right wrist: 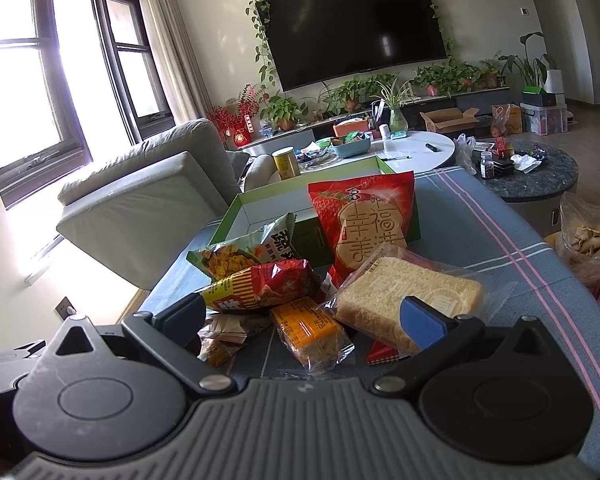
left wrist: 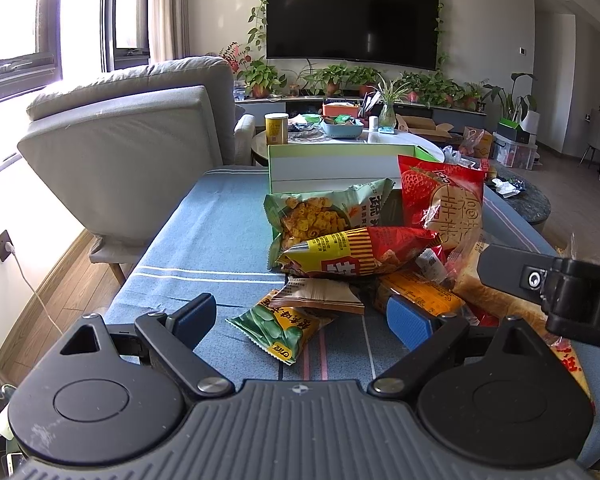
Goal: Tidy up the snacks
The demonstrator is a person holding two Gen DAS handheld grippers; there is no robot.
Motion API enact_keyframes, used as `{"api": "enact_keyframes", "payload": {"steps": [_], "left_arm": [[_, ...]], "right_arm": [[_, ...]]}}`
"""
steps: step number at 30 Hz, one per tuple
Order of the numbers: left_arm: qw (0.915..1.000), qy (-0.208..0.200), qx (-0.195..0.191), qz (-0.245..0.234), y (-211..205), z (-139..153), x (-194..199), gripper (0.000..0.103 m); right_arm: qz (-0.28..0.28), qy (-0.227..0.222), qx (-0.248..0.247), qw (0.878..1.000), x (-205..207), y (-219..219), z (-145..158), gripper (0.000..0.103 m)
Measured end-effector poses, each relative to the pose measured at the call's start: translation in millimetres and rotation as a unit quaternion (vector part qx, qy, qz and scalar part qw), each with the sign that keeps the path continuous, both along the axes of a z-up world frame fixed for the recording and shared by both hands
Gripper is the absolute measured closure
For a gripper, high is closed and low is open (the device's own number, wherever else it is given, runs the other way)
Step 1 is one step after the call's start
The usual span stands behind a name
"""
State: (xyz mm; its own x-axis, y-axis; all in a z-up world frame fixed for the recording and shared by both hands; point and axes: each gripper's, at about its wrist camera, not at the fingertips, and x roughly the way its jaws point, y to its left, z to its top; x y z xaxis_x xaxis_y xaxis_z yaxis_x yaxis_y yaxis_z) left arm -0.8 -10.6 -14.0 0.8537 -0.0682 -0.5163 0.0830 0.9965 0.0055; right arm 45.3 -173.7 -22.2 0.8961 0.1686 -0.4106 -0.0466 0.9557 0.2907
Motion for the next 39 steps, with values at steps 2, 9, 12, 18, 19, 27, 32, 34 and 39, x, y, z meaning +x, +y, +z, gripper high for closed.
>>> {"api": "enact_keyframes", "payload": {"steps": [2, 9, 12, 18, 19, 27, 32, 34, 39], "left_arm": [[1.0000, 0.000, 0.000, 0.000, -0.2, -0.3, -0.1, 0.011], [1.0000, 0.000, 0.000, 0.000, 0.2, 0.1, 0.0, 0.011], [1.0000, 0.000, 0.000, 0.000, 0.3, 0.2, 0.1, 0.011], [1.0000, 0.000, -0.001, 0.001, -0.2, -0.5, 0.4, 0.011], [1.0000, 0.000, -0.001, 0.002, -0.3, -0.9, 0.8, 0.011], [1.0000, 0.000, -0.002, 0.004, 0.7, -1.2, 2.5, 0.011], [1.0000, 0.001, -0.002, 0.008, 4.6, 0.3, 3.5, 0.011], [1.0000, 0.000, -0.002, 0.010, 5.0, 1.2, 3.6, 0.011], [0.9999, 0.000, -0.001, 0.011, 6.5, 1.3, 4.2, 0.011]], "right_arm": [[0.000, 0.000, 0.000, 1.000, 0.0, 0.0, 0.0, 0.035], [0.000, 0.000, 0.000, 1.000, 0.0, 0.1, 0.1, 0.035], [0.000, 0.000, 0.000, 1.000, 0.0, 0.0, 0.1, 0.035], [0.000, 0.000, 0.000, 1.000, 0.0, 0.0, 0.3, 0.035], [0.000, 0.000, 0.000, 1.000, 0.0, -0.1, 0.3, 0.035], [0.001, 0.000, -0.001, 1.000, -0.5, 1.1, -0.6, 0.035], [0.001, 0.000, -0.001, 1.000, -0.5, 1.0, -0.5, 0.035], [0.002, 0.000, -0.001, 1.000, -0.3, 1.1, -0.6, 0.035], [0.004, 0.001, -0.006, 1.000, 0.7, 2.7, -0.3, 0.035]]}}
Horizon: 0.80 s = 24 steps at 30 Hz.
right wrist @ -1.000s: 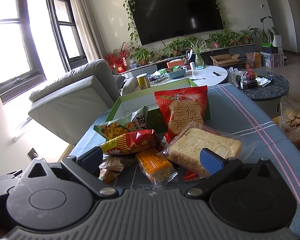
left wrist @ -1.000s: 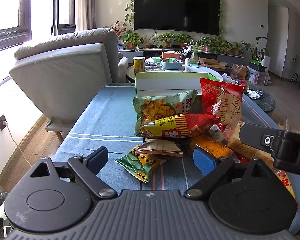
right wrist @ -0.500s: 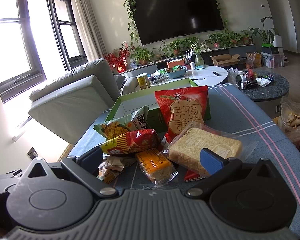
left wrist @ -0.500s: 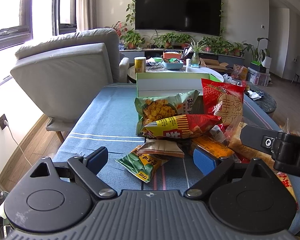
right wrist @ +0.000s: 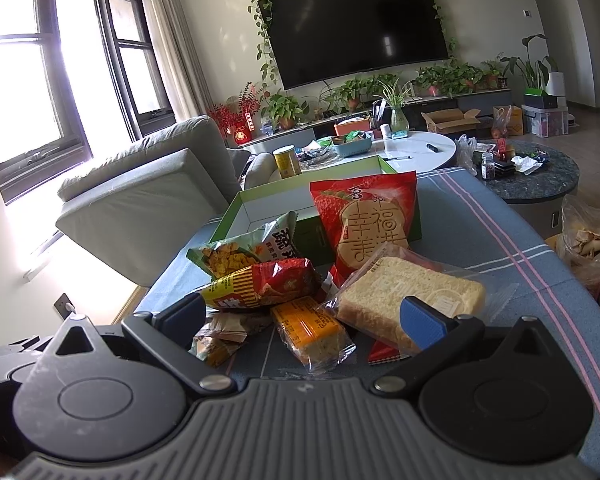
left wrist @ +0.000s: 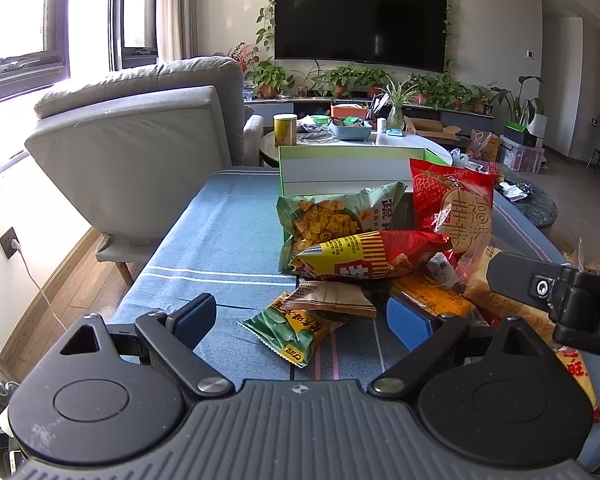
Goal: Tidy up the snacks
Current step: 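Grasp the green-and-yellow chip bag with the left gripper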
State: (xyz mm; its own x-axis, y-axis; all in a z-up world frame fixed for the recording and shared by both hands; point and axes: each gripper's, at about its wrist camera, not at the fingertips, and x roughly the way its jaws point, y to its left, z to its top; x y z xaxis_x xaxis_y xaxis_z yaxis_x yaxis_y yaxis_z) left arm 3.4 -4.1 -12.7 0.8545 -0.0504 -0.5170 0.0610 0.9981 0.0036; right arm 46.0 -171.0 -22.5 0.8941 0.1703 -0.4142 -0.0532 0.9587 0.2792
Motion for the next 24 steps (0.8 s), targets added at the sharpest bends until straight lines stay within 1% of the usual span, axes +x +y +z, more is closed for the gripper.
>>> {"api": "enact_keyframes", "payload": {"steps": [4, 6, 9, 11, 15, 18, 21, 24], "left_arm": [[1.0000, -0.006, -0.002, 0.005, 8.7, 2.3, 1.6, 0.011], [0.9997, -0.012, -0.019, 0.007, 20.4, 3.8, 5.2, 0.011], [0.9982, -0.022, -0.056, 0.011, 41.9, 4.7, 15.6, 0.011], [0.9973, -0.029, -0.066, 0.013, 50.7, 5.5, 26.4, 0.012], [0.9980, -0.034, -0.054, 0.002, 51.6, 4.4, 51.9, 0.012], [0.9987, -0.024, -0.041, -0.018, 46.3, 0.5, 72.5, 0.013], [0.9993, -0.008, -0.027, -0.026, 41.4, -5.9, 94.0, 0.021], [0.9989, 0.003, -0.033, -0.034, 40.3, -10.5, 111.0, 0.026]], "right_arm": [[0.013, -0.009, -0.004, 1.000, 2.9, 2.0, 2.5, 0.035], [0.027, -0.019, -0.004, 0.999, 6.2, 3.2, 4.3, 0.035], [0.055, -0.028, -0.003, 0.998, 16.1, 5.9, 6.2, 0.035], [0.071, -0.028, -0.006, 0.997, 27.3, 7.7, 6.8, 0.035], [0.093, -0.015, -0.006, 0.996, 60.3, 7.4, 7.3, 0.035], [0.099, 0.000, 0.001, 0.995, 87.0, 1.1, 5.6, 0.035], [0.106, 0.015, 0.007, 0.994, 109.7, -3.8, 3.1, 0.035], [0.113, 0.028, 0.009, 0.993, 125.7, -4.4, -0.8, 0.035]]}}
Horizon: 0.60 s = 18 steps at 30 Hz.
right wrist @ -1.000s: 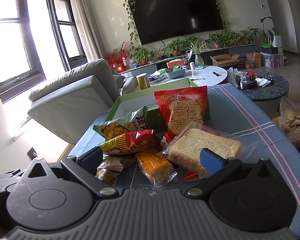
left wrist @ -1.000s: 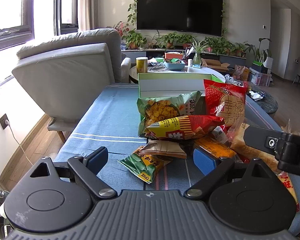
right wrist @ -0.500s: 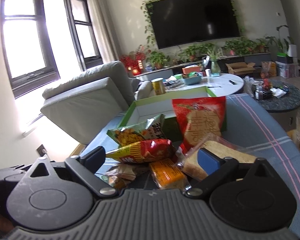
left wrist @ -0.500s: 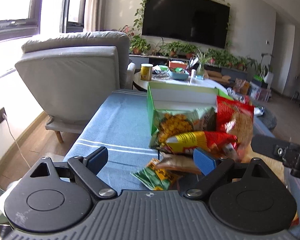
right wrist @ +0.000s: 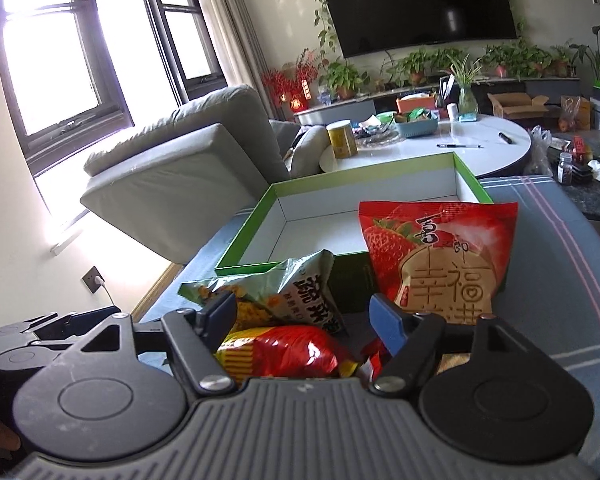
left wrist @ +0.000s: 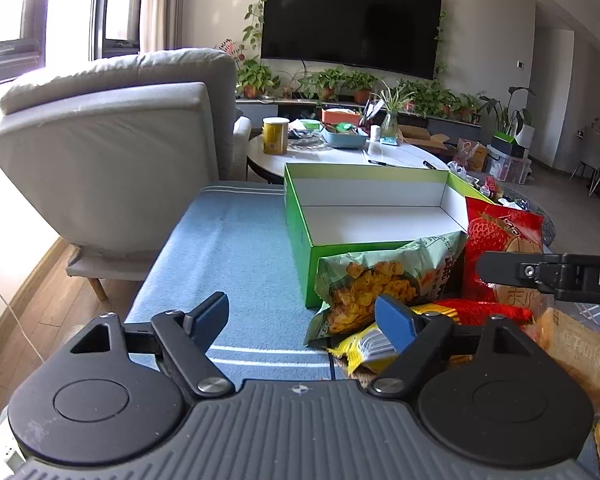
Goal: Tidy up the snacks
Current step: 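Grasp the green-and-yellow chip bag with the left gripper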
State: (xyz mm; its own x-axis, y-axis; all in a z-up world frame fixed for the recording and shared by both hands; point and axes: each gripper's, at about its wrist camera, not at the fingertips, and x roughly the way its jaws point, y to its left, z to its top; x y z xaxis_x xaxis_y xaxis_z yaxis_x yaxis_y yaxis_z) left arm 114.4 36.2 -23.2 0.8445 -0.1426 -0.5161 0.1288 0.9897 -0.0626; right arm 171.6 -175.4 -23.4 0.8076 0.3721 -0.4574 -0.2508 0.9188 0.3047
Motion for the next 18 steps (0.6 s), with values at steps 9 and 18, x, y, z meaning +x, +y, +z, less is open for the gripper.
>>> {"api": "enact_keyframes", "payload": {"steps": [9, 18], "left_arm": [[0.9992, 0.008, 0.012, -0.037, -10.5, -13.2, 28.5, 0.035], [0.9984, 0.030, -0.019, -0.044, -5.5, -16.6, 46.2, 0.049]], "right_arm": [[0.036, 0.037, 0.014, 0.999, 29.6, 7.1, -7.9, 0.035], [0.041, 0.057, 0.013, 0.997, 49.6, 10.7, -8.5, 0.035]]}}
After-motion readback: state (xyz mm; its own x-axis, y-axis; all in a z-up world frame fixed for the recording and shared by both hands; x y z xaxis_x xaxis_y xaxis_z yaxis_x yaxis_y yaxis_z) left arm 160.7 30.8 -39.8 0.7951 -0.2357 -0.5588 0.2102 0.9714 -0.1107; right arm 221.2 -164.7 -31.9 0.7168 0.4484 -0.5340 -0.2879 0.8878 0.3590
